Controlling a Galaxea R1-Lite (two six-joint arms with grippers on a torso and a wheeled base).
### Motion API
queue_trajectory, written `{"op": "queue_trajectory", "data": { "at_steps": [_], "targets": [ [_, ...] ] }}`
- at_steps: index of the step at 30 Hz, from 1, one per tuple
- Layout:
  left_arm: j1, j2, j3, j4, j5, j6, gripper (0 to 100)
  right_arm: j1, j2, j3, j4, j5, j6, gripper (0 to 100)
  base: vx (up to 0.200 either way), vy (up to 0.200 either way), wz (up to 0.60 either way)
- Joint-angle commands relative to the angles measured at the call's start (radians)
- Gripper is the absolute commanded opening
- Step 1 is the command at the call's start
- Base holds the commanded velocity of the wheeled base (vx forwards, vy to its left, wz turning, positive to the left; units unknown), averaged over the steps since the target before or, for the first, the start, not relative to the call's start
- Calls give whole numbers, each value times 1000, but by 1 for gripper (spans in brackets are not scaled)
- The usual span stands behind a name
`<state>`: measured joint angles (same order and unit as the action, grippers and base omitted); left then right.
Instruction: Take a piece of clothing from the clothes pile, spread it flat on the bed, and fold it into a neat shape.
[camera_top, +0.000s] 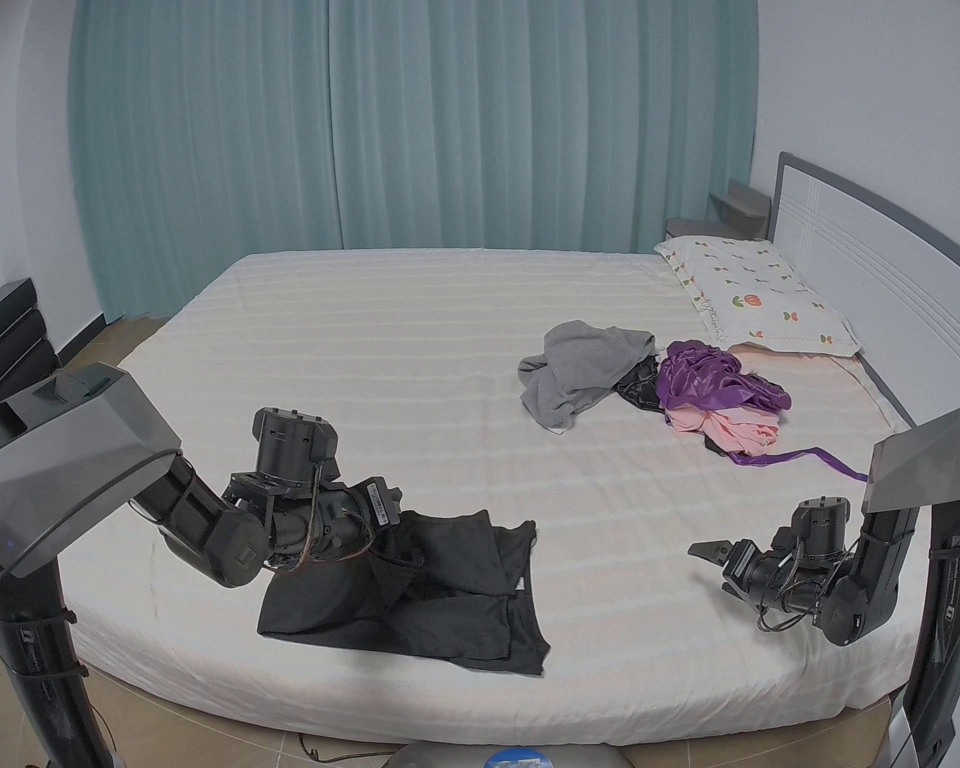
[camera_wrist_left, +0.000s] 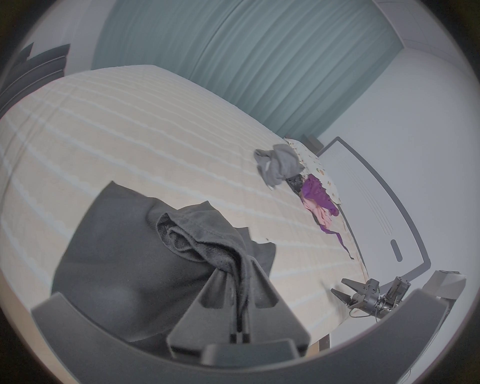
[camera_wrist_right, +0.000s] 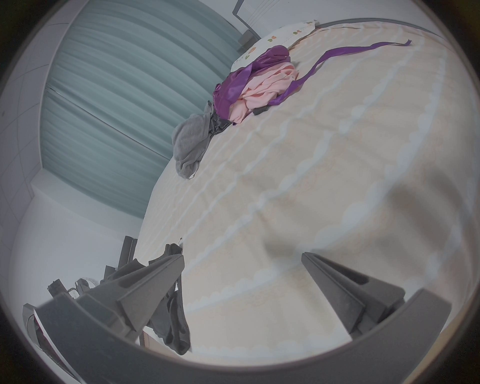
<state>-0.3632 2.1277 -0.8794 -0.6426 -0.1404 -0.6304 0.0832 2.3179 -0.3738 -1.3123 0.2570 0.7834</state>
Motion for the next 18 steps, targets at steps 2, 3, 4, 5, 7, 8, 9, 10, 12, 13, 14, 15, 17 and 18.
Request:
{"op": "queue_trajectory", "data": {
  "at_steps": [2,3,4,5,7,8,9,10,12,13,14,15,17,18],
  "targets": [
    [-46,61,-72,26,-1,-15,0,6,5,1,-1,-1,-1,100,0,-200,0],
    [-46,63,-73,27,-1,-15,0,6,5,1,-1,-1,-1,100,0,-200,0],
    [-60,86,-90,32,1,-15,0,6,5,0,-1,-1,-1,100,0,0,0],
    [-60,86,-90,32,1,-15,0,6,5,0,-1,-1,-1,100,0,0,0],
    [-80,98,-102,40,-1,-15,0,7,6,0,-1,-1,-1,100,0,0,0],
    [-88,101,-104,46,-1,-15,0,7,6,0,-1,-1,-1,100,0,0,0],
    [-94,109,-110,54,1,-15,0,7,6,0,-1,-1,-1,100,0,0,0],
    [-97,113,-118,57,2,-15,0,7,6,0,-1,-1,-1,100,0,0,0],
    [-105,126,-132,75,13,-15,0,7,6,0,-1,-1,-1,100,0,0,0],
    [-105,127,-132,77,15,-15,0,7,6,0,-1,-1,-1,100,0,0,0],
    [-112,132,-130,86,16,-15,0,10,6,0,-1,-1,-1,100,0,0,0],
    [-114,133,-130,87,16,-15,0,12,8,0,-1,-1,-1,100,0,0,0],
    [-118,138,-128,90,16,-15,100,13,8,1,-1,-1,-1,100,0,0,0],
    [-120,143,-128,90,18,-15,100,15,8,1,-1,-1,-1,100,0,0,0]
  ]
}}
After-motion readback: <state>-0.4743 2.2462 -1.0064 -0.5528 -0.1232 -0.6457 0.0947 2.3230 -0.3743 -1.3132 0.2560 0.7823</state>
